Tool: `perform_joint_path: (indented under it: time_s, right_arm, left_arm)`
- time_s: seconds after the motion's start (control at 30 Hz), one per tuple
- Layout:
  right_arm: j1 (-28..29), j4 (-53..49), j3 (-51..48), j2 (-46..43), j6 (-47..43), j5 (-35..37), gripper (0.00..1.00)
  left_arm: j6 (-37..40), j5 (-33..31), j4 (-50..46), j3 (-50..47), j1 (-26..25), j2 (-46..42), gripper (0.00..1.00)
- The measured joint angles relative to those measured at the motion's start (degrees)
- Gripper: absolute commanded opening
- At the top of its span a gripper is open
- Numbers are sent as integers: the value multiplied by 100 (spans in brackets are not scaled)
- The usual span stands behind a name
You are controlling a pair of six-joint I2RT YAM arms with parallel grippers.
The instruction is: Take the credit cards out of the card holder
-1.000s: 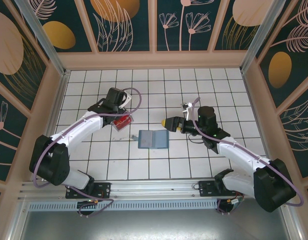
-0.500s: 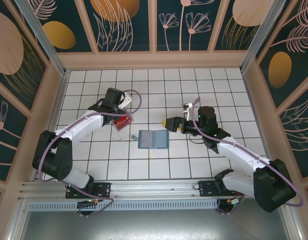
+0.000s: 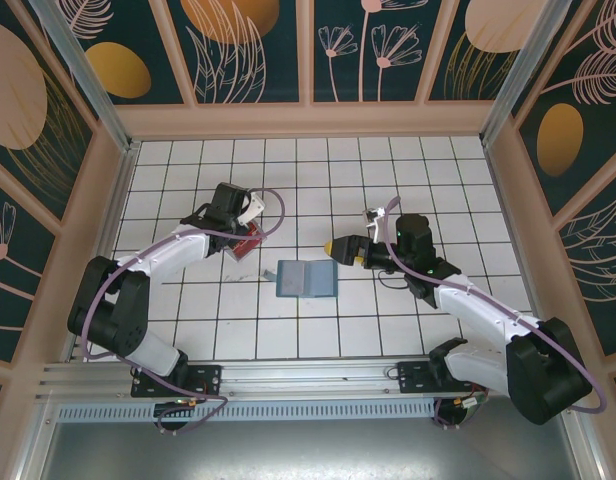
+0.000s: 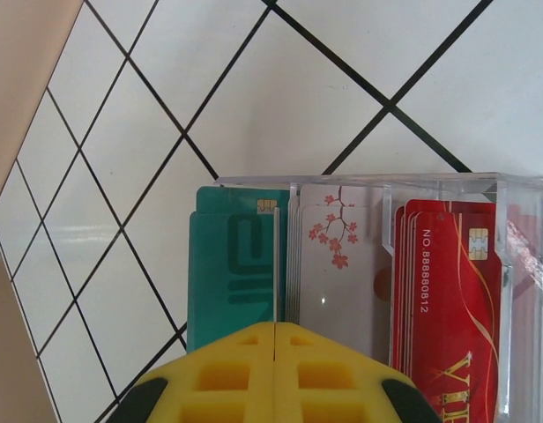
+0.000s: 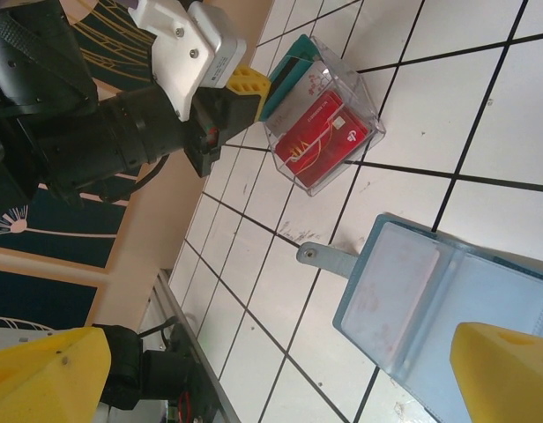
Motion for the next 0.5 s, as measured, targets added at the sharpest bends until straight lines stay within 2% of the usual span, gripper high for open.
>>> perform_joint_path:
  time_s: [0.17,0.27,0.5]
  right_arm:
    - [-11,2,-35,-2,0,2,99]
    - [-28,4,-52,-2,2,2,99]
    - [-28,4,-63,-2,7,2,99]
  left_arm:
    - [46,-87,72,-7,0,0,0]
    - [85,-142,109,-11,0,0,29]
    - [111,-308,280,-96,50,0,32]
